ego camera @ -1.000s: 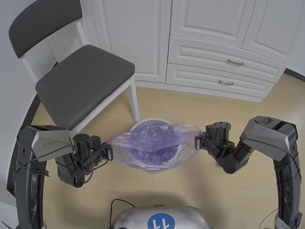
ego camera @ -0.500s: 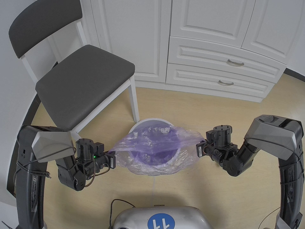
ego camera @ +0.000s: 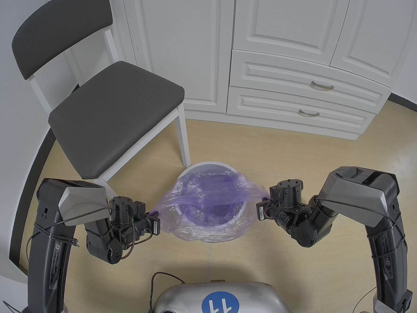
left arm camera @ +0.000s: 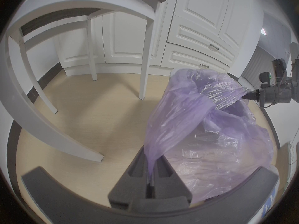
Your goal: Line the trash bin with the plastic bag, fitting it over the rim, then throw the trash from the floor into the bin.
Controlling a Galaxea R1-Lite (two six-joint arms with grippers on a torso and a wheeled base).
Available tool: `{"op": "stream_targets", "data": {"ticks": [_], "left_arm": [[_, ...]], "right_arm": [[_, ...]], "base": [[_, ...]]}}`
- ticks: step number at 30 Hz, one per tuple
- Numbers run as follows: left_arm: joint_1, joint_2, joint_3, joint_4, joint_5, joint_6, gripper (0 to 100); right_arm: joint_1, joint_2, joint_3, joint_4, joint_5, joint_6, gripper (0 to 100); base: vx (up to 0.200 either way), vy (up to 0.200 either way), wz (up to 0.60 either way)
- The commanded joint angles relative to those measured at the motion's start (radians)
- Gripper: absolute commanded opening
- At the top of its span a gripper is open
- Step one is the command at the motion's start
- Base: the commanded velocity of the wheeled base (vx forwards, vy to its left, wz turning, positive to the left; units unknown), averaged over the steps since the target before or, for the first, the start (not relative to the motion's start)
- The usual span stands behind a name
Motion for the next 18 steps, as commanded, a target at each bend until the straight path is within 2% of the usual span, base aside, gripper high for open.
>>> {"op": "stream_targets", "data": {"ticks": [1, 7, 15, 18], "left_arm": [[0.0, 0.029, -0.01, 0.004, -0.002, -0.001, 0], [-0.002, 0.031, -0.025, 0.012, -0.001, -0.004, 0], [0.017, -0.012, -0.005, -0.002, -0.001, -0.001, 0], [0.035, -0.132, 0.064, 0.021, -0.038, 0.002, 0]], "right_arm": [[0.001, 0.032, -0.023, 0.043, -0.001, 0.003, 0], [-0.005, 0.097, -0.161, 0.158, -0.034, 0.108, 0], [-0.019, 0.019, -0.121, 0.153, -0.035, 0.115, 0], [-0.035, -0.066, -0.055, 0.158, -0.024, 0.106, 0]], "base": [[0.0, 0.0, 0.0], [0.0, 0.0, 0.0], [0.0, 0.0, 0.0], [0.0, 0.0, 0.0]]}}
